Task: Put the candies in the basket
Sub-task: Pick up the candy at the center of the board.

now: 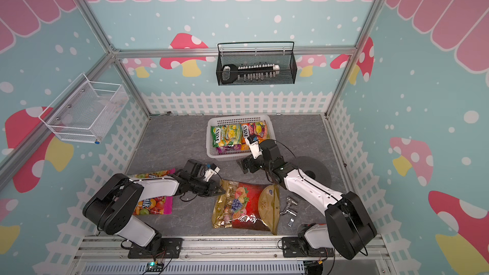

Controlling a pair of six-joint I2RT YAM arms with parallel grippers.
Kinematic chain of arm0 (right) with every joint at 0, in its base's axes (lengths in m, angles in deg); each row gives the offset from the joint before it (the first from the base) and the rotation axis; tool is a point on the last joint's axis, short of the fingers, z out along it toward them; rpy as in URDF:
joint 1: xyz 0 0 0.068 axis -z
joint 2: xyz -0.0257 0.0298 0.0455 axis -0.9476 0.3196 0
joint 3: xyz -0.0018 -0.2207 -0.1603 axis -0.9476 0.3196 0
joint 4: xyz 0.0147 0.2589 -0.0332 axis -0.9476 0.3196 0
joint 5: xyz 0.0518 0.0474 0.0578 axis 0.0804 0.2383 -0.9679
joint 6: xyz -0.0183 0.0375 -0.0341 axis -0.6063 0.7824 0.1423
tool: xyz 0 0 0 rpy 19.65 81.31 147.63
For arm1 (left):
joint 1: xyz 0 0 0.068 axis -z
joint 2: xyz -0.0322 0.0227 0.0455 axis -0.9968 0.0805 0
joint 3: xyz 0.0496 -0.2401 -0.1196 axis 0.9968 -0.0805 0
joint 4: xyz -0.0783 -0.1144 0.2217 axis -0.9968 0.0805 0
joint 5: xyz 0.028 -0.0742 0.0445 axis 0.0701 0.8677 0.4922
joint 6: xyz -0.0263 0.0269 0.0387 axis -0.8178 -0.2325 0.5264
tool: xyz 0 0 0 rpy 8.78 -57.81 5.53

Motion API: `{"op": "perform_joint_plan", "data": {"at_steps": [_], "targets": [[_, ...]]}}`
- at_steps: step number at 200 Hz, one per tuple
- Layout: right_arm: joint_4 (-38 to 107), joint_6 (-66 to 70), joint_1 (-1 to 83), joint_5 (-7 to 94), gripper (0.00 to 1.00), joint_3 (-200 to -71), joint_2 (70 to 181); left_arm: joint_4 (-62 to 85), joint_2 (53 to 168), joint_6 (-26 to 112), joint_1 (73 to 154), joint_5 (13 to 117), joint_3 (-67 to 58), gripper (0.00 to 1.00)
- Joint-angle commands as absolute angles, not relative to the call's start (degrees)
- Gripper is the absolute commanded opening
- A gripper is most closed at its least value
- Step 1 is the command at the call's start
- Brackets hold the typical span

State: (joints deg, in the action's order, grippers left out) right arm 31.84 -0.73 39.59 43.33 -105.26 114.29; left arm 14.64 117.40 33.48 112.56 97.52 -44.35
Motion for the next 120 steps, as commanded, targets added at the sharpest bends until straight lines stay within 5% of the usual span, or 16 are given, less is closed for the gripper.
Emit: {"op": "perform_joint_plan", "data": {"at_steps": [1, 69, 120], "targets": [[28.6, -2.4, 39.9, 41.6, 0.99, -103.8, 112.5, 12.2, 113.1, 34.7, 113.2, 100.1, -44.5, 0.0], [24.6, -9.5, 40.0, 33.7, 0.99, -105.8, 110.3, 21.5, 95.9, 36.0, 111.7, 100.9, -33.3, 0.0], [32.1, -19.3, 40.0, 24.2, 0.99, -112.9, 111.6, 21.9, 91.8, 18.4, 111.7, 96.2, -24.6, 0.0]]}}
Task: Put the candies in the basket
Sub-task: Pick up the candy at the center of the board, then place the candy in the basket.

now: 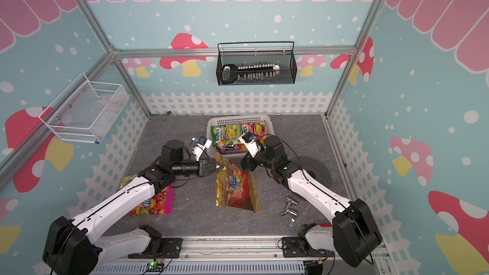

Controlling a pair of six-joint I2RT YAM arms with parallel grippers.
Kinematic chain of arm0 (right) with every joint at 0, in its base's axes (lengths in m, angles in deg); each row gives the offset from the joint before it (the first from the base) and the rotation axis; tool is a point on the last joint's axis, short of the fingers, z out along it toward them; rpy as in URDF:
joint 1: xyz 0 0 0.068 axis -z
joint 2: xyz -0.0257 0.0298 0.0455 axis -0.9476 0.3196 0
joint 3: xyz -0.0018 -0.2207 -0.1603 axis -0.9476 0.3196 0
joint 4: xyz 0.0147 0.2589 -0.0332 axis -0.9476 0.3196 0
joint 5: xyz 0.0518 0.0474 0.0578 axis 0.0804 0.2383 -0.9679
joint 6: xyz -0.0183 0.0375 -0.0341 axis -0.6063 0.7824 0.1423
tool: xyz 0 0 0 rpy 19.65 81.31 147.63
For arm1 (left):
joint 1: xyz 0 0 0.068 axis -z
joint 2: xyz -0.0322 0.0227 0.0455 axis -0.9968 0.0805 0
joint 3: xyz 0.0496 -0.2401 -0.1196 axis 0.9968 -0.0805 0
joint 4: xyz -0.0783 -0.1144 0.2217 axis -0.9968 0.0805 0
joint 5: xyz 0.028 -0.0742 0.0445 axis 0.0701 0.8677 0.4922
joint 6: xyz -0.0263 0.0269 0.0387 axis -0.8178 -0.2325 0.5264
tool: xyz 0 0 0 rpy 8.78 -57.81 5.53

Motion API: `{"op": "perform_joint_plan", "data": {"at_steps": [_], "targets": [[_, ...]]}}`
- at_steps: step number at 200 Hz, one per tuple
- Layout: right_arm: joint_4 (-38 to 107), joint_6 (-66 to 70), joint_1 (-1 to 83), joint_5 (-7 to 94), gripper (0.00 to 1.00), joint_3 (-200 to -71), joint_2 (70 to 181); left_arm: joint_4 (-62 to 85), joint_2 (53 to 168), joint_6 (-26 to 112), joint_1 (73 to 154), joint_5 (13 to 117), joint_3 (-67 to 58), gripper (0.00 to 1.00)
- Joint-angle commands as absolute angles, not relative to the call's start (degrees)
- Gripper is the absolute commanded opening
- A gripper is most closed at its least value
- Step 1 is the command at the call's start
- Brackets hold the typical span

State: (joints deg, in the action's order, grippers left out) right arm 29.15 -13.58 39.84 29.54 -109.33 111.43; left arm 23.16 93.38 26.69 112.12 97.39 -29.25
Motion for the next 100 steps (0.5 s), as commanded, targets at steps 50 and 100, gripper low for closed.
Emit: {"op": "perform_joint_plan", "data": {"at_steps": [50, 100], "targets": [[18.0, -18.0, 39.9, 30.7, 0.99, -103.3, 104.3, 23.1, 92.6, 11.1, 111.8, 92.5, -16.1, 0.0], [17.3, -13.3, 38.3, 24.2, 0.99, -102.2, 102.7, 21.7, 94.0, 1.2, 112.7, 83.8, -11.4, 0.0]]}}
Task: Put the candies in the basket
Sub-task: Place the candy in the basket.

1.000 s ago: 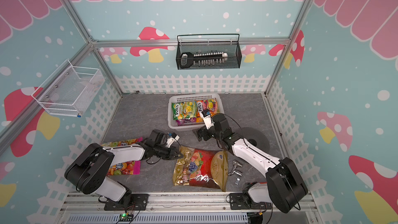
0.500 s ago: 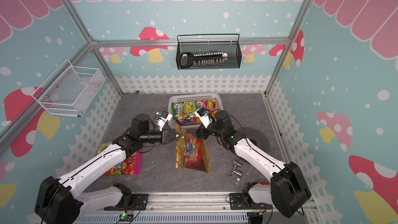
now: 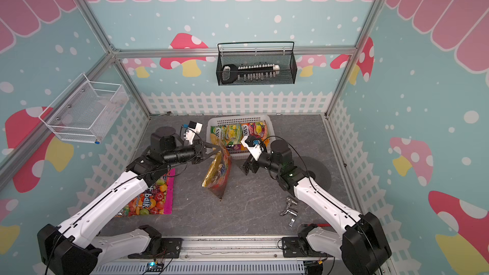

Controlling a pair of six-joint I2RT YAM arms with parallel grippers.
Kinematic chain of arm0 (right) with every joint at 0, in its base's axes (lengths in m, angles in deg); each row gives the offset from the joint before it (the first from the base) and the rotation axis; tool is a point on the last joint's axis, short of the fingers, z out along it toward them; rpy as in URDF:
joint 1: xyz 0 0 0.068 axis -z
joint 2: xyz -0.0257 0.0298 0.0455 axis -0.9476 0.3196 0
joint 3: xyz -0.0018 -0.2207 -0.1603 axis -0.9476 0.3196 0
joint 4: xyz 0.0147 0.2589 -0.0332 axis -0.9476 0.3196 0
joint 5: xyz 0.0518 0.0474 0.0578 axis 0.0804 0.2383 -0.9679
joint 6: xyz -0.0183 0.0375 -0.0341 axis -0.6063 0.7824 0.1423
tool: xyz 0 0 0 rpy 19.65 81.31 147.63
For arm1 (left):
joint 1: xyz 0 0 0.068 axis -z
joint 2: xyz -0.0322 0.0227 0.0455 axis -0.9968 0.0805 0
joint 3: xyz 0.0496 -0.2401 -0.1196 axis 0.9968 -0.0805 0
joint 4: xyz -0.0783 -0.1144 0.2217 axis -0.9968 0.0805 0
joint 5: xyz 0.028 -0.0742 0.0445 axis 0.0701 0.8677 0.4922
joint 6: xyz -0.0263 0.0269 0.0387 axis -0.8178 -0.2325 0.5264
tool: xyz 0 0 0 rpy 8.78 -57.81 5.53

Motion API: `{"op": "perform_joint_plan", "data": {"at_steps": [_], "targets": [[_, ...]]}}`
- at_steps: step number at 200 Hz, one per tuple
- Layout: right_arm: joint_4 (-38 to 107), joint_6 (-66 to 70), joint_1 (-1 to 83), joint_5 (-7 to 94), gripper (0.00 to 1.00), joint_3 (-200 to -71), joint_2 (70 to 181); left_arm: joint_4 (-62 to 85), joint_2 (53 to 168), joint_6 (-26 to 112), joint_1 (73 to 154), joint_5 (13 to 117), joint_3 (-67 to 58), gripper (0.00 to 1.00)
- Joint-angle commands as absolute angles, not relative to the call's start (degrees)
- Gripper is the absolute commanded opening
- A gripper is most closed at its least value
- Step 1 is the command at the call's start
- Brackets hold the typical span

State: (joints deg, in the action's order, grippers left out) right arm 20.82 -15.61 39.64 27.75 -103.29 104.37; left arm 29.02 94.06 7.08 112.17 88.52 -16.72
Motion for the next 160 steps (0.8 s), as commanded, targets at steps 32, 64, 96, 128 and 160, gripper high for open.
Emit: {"op": "perform_joint_plan", "data": {"at_steps": [32, 64, 96, 128, 160], "targets": [[17.8, -13.5, 34.3, 28.2, 0.99, -103.8, 102.7, 18.7, 95.4, 0.0, 113.6, 76.1, -8.5, 0.0], [19.2, -12.2, 30.0, 37.5, 0.99, -106.0, 101.0, 15.6, 98.8, -1.4, 114.5, 70.6, -5.1, 0.0], [24.5, -8.3, 28.9, 38.3, 0.99, -108.5, 100.5, 14.9, 102.9, -5.0, 115.2, 66.5, -1.3, 0.0], [24.0, -5.4, 27.1, 41.9, 0.99, -107.1, 100.7, 15.0, 106.3, -6.1, 116.4, 62.4, 3.0, 0.0], [24.5, 4.4, 26.6, 51.8, 0.99, -108.7, 104.1, 15.0, 109.1, -7.9, 116.8, 60.1, 5.8, 0.0]]}}
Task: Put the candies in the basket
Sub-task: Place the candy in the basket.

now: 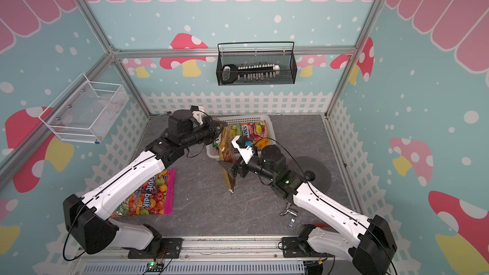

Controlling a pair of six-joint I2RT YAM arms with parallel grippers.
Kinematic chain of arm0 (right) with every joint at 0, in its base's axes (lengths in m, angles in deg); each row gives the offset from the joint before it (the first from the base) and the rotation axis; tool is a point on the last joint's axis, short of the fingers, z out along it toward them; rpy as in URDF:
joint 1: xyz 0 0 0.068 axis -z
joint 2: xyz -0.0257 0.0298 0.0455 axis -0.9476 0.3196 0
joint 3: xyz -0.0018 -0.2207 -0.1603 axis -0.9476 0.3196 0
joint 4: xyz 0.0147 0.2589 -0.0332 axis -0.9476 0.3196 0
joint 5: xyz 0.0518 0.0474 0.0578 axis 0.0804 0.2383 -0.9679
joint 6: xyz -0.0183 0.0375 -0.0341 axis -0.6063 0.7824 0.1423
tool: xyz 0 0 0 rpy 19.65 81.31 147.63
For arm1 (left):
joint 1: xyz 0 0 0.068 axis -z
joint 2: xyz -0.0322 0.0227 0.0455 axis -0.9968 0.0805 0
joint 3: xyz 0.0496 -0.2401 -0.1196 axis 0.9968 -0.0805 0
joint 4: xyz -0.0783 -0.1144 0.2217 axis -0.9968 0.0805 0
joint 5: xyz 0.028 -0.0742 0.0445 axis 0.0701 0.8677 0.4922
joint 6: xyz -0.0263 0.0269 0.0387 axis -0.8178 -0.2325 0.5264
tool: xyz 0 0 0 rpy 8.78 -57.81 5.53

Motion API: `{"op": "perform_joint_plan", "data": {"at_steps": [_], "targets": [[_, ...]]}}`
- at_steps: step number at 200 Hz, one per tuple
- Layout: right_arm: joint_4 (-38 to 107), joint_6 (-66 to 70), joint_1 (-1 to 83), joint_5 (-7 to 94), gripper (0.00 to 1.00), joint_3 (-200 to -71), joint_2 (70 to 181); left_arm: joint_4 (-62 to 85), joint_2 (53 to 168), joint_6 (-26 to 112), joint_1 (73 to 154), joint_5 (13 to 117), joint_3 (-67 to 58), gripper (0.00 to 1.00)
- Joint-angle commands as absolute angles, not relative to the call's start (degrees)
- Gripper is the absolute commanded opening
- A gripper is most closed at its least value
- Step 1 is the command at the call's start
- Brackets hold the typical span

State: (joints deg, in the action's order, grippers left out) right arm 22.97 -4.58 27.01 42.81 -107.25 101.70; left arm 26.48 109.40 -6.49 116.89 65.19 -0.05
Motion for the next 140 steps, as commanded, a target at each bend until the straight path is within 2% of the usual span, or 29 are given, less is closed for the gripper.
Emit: {"op": "perform_joint_plan", "data": {"at_steps": [1, 35, 65, 89, 140], "targets": [[24.5, 4.6, 26.6, 51.9, 0.99, -108.8, 104.2, 15.0, 109.3, -8.0, 116.8, 60.1, 5.9, 0.0], [24.8, 7.8, 26.5, 54.1, 0.99, -112.2, 108.2, 15.0, 112.8, -9.0, 117.9, 61.4, 10.4, 0.0], [30.0, 11.0, 26.8, 70.8, 0.99, -113.5, 109.2, 15.0, 116.0, -7.1, 119.0, 64.4, 15.5, 0.0], [33.9, 8.2, 28.2, 77.0, 0.99, -116.0, 109.8, 15.2, 118.8, -6.9, 119.3, 68.6, 19.6, 0.0], [37.1, 6.0, 34.7, 77.6, 0.99, -120.8, 111.8, 17.4, 126.8, -6.2, 119.3, 80.5, 30.7, 0.0]]}}
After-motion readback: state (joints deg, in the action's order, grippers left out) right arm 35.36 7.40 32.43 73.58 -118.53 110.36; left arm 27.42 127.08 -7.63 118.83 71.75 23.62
